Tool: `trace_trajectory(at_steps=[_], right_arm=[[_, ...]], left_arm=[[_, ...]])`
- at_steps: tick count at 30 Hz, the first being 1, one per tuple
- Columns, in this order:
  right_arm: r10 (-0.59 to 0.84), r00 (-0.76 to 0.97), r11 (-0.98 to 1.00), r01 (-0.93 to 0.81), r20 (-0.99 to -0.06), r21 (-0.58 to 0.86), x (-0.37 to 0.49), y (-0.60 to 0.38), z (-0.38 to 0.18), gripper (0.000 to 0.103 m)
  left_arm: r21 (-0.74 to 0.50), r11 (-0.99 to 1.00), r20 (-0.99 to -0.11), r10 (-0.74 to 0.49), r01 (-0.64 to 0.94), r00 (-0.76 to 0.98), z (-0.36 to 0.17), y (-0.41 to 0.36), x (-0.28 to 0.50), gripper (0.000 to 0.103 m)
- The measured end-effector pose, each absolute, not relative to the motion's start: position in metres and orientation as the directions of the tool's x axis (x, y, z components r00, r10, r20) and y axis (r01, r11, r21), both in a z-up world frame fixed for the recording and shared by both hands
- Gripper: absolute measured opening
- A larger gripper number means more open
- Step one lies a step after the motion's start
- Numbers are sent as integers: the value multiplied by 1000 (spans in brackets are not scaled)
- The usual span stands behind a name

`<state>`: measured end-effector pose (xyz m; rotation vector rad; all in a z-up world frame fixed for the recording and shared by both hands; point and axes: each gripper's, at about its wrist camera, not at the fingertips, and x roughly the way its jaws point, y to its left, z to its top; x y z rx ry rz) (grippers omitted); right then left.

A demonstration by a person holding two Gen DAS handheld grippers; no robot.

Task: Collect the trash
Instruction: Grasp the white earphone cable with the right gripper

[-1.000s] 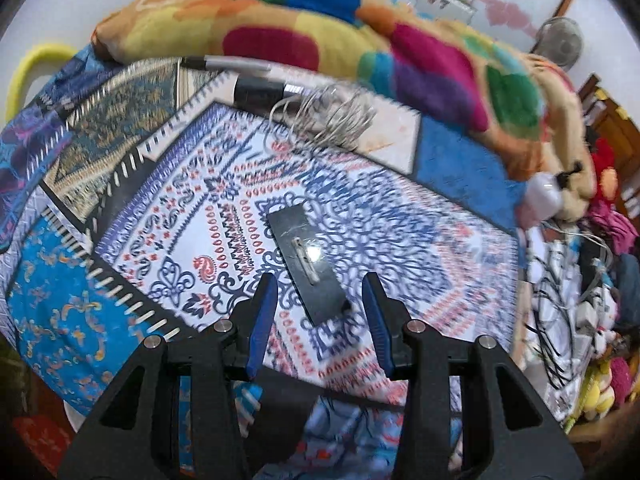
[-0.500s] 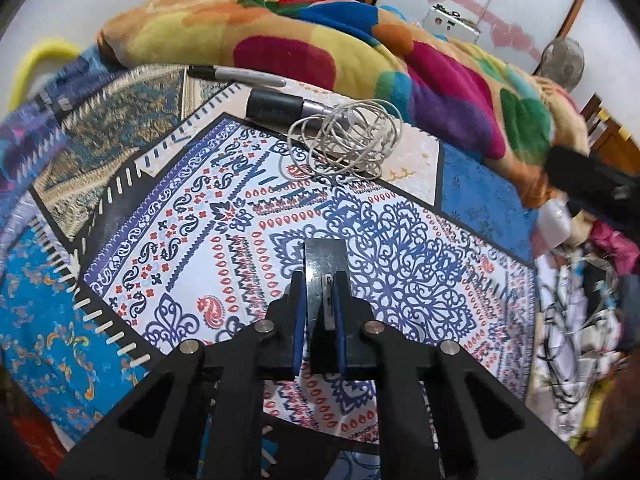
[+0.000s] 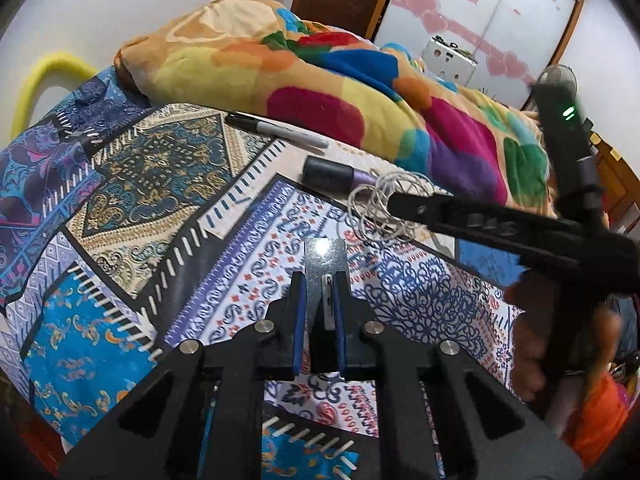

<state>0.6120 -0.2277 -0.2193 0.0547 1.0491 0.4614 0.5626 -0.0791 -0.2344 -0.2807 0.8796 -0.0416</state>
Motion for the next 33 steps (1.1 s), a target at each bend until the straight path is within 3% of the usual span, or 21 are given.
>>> trace_trajectory(at_steps=[2,3,4,6,8,17,33], right_arm=[[381,405,910,-325,-831,258,616,-224,-228,69],[381,396,909,-325,-836,261,617,-222,-231,60],[372,395,911,-329,-840,249,616,-220,-234,58],[359,406,906,-366,-840,211,612,-214,-232,20],[339,402,905,-387,-851,178,607,-208,-231,11],[359,437,908,-367,-825,201,578,-222,-198,7],[351,550,901,-419,-758,113,504,-214,-99,7]], left_arm=[[-267,960,-751,-151,-87,642,-234,-74,562,12],[-273,957,-750,-151,-94,644,-234,-72,561,12],[-281,955,-750,-154,-99,644,-234,-69,560,12],[-289,951,-750,-156,-108,642,-236,-67,559,12],[-288,951,-753,-155,-110,639,-237,-67,558,12],[-285,954,-759,-163,-96,630,-227,-73,537,12],[-273,959,-683,-137,-76,717,-133,-60,469,12]])
